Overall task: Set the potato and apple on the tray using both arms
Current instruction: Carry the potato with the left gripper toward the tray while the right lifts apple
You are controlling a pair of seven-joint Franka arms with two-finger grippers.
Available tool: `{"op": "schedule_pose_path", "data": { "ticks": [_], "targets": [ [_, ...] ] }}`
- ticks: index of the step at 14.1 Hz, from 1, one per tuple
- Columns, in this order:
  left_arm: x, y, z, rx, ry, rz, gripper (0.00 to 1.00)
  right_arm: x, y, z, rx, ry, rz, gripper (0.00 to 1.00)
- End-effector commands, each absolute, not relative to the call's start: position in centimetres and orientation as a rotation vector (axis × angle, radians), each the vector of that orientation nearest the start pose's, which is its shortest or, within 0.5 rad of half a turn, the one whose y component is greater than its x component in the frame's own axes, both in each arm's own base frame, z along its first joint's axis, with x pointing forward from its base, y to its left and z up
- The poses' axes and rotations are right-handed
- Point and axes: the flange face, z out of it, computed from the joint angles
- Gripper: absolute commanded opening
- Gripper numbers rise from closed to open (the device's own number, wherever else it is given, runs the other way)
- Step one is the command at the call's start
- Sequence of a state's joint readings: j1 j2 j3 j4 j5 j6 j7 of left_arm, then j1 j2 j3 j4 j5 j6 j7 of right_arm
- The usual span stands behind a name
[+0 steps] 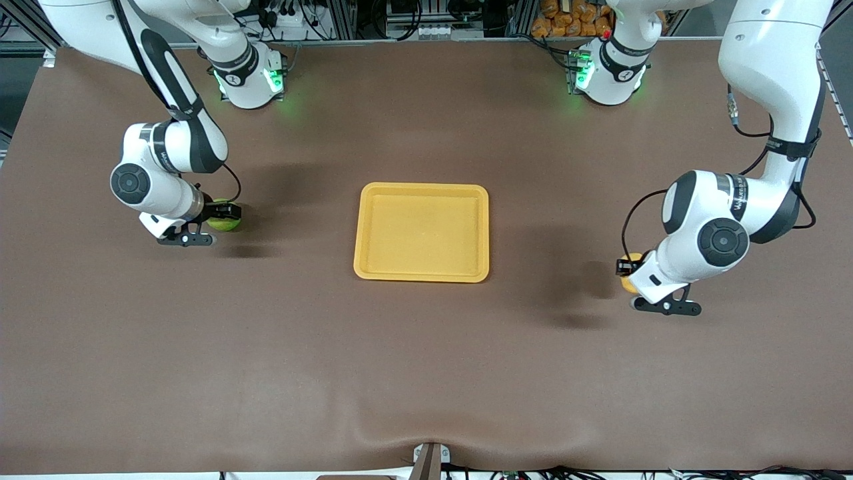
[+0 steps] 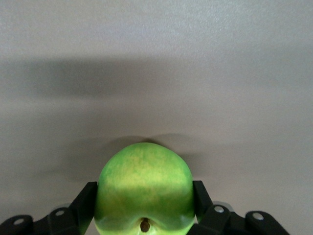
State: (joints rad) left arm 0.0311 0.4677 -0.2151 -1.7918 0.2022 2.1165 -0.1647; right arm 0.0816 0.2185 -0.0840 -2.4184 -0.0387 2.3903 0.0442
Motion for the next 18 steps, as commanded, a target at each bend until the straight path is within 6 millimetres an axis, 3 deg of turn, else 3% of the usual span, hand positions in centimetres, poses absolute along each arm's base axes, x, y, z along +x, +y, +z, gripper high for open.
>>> {"op": "schedule_pose_path", "data": {
  "ticks": [1,4,11,18],
  "targets": [
    [63.0,-12.5,30.9,-3.042,0.199,0.191,0.00,46.8,0.4,21.3,-3.173,0.008,0.425,0.00],
    [62.7,-16.0,31.8,-3.101,0.110,0.181,0.00,47.6,0.6,22.7,-3.171,0.004,0.464,0.00],
    [61.3,-22.3,33.8,-3.110,0.051,0.164,0.00,51.8,1.8,29.7,-3.157,-0.006,0.585,0.00],
    [59.8,-29.7,34.7,-3.114,-0.101,0.131,0.00,54.4,5.8,34.0,-3.144,-0.070,0.494,0.00]
  ]
}}
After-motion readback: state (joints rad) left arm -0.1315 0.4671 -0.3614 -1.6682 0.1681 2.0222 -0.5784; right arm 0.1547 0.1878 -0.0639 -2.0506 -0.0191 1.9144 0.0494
